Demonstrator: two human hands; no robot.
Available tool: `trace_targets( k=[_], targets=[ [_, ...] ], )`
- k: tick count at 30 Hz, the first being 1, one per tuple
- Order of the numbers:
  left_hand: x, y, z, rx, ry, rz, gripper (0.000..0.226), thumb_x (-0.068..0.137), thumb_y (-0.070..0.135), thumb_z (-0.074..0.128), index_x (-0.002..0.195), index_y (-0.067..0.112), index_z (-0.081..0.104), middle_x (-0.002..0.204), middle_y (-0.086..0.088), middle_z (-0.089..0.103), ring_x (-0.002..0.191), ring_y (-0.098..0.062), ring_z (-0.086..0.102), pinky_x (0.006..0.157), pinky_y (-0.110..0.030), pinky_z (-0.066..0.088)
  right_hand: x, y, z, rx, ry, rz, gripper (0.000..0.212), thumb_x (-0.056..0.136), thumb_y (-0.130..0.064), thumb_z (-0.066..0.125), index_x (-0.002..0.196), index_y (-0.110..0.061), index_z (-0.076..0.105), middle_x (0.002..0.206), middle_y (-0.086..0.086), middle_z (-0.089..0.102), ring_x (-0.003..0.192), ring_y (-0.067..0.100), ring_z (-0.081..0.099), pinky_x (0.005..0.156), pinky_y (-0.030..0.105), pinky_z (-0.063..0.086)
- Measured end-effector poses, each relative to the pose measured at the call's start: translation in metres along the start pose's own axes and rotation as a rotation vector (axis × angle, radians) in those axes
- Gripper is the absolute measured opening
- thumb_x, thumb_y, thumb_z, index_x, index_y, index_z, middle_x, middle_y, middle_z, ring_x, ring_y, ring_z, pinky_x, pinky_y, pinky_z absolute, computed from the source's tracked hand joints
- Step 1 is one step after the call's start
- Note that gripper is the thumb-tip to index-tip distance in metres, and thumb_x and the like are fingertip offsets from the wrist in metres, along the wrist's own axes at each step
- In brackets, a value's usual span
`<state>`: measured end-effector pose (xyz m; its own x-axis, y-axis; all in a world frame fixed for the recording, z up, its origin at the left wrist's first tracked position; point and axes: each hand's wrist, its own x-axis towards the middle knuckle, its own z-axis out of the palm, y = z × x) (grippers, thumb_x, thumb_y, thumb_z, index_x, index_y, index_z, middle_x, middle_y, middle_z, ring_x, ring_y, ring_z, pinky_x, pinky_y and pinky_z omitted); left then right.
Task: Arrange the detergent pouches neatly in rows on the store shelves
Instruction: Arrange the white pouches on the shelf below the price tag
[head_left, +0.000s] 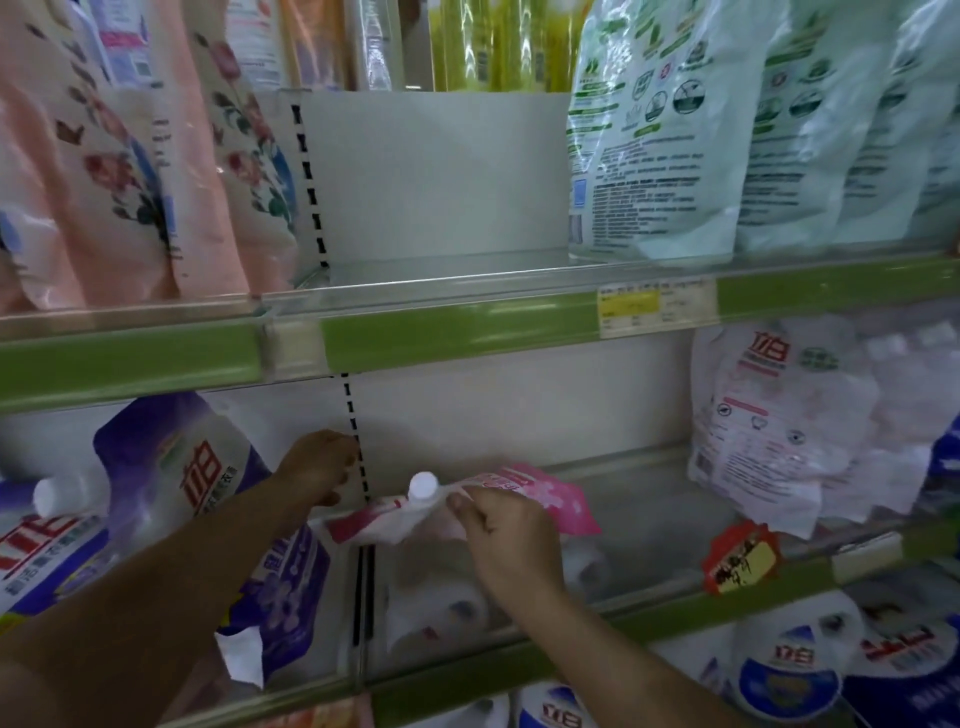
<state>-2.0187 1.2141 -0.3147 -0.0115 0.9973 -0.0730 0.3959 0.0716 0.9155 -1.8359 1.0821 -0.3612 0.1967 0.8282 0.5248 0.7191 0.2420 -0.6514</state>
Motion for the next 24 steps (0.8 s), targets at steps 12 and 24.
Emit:
trace_targets(
  k=[12,24],
  targets=[
    [-0.008,0.042,0.049,-0.552,-0.392,-0.030,0.027,0.092,0.029,0.049,0.108,0.017,0.067,0.114,-0.002,0.069,0.048,-0.017,0.048,0.038,-0.017,0.025,0.028,0.030,-0.064,0.734,0.314,0.327,0.051,0.081,-0.045,0.062,0.078,0.006,0.057,0.073,0.028,0.064,0.064,0.035,0.062,0.061,0.036,0.043],
    [-0.006,0.065,0.132,-0.447,-0.461,0.138,0.012,0.094,0.024,0.056,0.100,0.017,0.064,0.078,0.000,0.062,0.056,-0.016,0.042,0.044,-0.021,0.028,-0.005,0.069,-0.099,0.159,0.028,0.376,0.022,0.087,-0.038,0.061,0.105,-0.027,0.065,0.104,-0.012,0.070,0.092,0.004,0.066,0.070,0.022,0.058]
  ],
)
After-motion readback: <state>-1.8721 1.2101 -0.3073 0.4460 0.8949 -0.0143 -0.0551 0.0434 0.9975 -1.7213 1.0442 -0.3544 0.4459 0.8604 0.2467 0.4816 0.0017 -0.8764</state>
